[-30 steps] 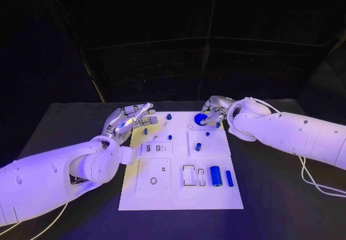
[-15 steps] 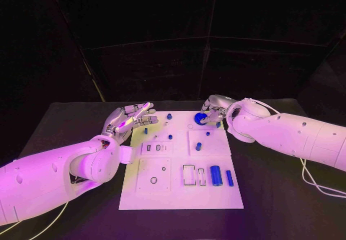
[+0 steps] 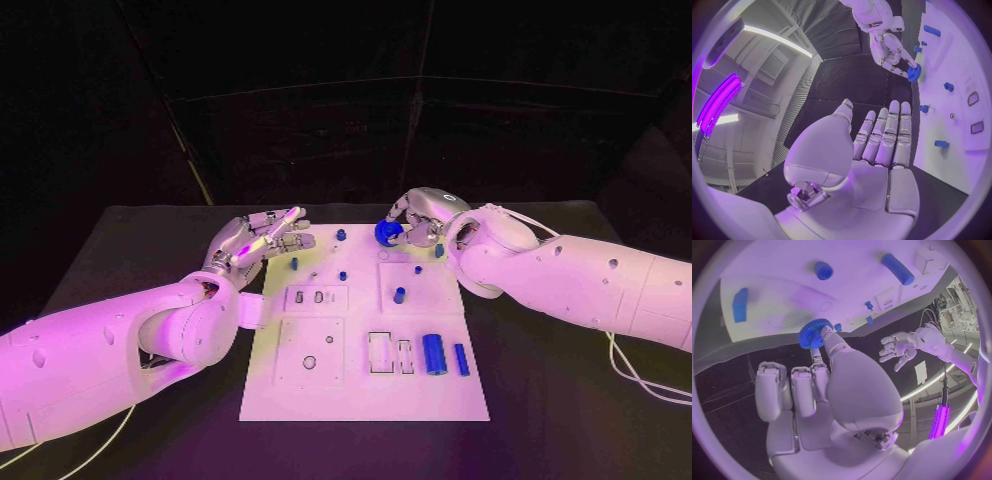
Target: Assemble the parts on the task board
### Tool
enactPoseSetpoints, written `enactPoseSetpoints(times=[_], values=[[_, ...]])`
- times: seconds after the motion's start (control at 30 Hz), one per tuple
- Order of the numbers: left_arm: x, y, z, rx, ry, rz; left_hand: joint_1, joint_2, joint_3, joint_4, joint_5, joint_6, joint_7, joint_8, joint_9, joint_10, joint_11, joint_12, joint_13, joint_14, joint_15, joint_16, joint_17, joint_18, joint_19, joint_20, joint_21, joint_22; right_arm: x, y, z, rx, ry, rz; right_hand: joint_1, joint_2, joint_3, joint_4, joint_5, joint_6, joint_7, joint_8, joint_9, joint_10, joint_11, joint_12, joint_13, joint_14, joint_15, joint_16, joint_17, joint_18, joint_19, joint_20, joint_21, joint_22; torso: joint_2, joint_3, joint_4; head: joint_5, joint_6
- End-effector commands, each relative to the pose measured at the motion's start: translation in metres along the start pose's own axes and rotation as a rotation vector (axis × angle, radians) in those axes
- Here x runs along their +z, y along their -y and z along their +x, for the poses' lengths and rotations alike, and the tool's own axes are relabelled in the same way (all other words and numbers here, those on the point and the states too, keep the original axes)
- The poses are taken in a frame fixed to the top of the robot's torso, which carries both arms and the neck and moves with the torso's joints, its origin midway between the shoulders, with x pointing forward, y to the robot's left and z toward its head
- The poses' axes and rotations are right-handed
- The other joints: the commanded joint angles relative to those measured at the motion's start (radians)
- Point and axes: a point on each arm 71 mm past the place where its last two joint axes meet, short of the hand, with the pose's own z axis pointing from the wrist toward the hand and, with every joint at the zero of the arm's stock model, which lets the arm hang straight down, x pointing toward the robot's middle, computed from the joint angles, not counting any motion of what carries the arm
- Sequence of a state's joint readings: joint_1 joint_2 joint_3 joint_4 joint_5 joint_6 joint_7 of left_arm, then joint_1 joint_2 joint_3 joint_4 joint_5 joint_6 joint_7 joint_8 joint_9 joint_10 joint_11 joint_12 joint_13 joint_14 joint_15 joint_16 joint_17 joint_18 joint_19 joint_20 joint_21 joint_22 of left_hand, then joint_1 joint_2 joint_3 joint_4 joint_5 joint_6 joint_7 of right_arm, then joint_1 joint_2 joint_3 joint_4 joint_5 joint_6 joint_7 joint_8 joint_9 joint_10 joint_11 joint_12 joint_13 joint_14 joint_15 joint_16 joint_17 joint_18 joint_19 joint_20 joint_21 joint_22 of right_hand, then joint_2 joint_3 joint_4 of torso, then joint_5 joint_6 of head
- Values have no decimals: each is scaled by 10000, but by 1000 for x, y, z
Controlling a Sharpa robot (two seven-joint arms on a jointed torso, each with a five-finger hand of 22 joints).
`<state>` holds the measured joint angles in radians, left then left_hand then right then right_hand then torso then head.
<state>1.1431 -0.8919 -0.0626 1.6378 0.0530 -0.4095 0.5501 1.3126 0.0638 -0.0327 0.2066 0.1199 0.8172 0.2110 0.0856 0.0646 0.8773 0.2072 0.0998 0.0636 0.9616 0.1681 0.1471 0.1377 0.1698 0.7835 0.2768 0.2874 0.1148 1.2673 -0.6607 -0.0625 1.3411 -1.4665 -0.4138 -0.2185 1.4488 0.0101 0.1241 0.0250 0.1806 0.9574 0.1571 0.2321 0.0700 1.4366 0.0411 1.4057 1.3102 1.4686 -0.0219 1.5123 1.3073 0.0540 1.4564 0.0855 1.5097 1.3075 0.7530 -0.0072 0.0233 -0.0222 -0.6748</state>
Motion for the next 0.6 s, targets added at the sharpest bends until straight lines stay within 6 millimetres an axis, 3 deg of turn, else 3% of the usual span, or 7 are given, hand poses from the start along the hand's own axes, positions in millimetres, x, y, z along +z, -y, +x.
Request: enactPoseSetpoints(times=[0.03,0.13,0.3,0.6], values=[[0,2,0,-16,-67,110,91,27,22,-57,6,71,340,-52,1,29,15,-62,-7,-17,22,-42,16,101,-48,13,-49,-8,1,-20,-2,-143,479,-617,-95,71,142,40,-21,673,-319,-52,74,49,8,30,743,774,-57,59,1462,-177,51,0,43,1036,13,-2,26,25,12],[0,2,-1,-3,-43,116,91,27,22,-57,6,71,340,-52,1,29,15,-62,-7,-17,22,-42,16,101,-48,13,-49,-8,6,-39,3,-186,503,-987,-151,36,179,40,-30,663,-311,-94,64,47,13,20,741,773,-53,57,1459,-175,44,1,40,1028,24,14,27,66,14],[0,2,-1,2,-37,122,91,27,22,-57,6,71,340,-52,1,29,15,-62,-7,-17,22,-42,16,101,-48,13,-49,-8,16,-58,9,-258,473,-1257,-198,13,209,42,-41,663,-307,-125,58,48,17,17,745,772,-48,54,1454,-176,46,3,42,1034,30,-5,35,105,-6],[1,2,-1,7,-36,137,91,27,22,-57,6,71,340,-52,1,29,15,-62,-7,-17,22,-42,16,101,-48,13,-49,-8,32,-78,19,-425,270,-1432,-260,-9,249,49,-51,672,-303,-160,54,51,20,16,751,771,-43,50,1448,-178,52,7,45,1044,36,10,1,161,-65]])
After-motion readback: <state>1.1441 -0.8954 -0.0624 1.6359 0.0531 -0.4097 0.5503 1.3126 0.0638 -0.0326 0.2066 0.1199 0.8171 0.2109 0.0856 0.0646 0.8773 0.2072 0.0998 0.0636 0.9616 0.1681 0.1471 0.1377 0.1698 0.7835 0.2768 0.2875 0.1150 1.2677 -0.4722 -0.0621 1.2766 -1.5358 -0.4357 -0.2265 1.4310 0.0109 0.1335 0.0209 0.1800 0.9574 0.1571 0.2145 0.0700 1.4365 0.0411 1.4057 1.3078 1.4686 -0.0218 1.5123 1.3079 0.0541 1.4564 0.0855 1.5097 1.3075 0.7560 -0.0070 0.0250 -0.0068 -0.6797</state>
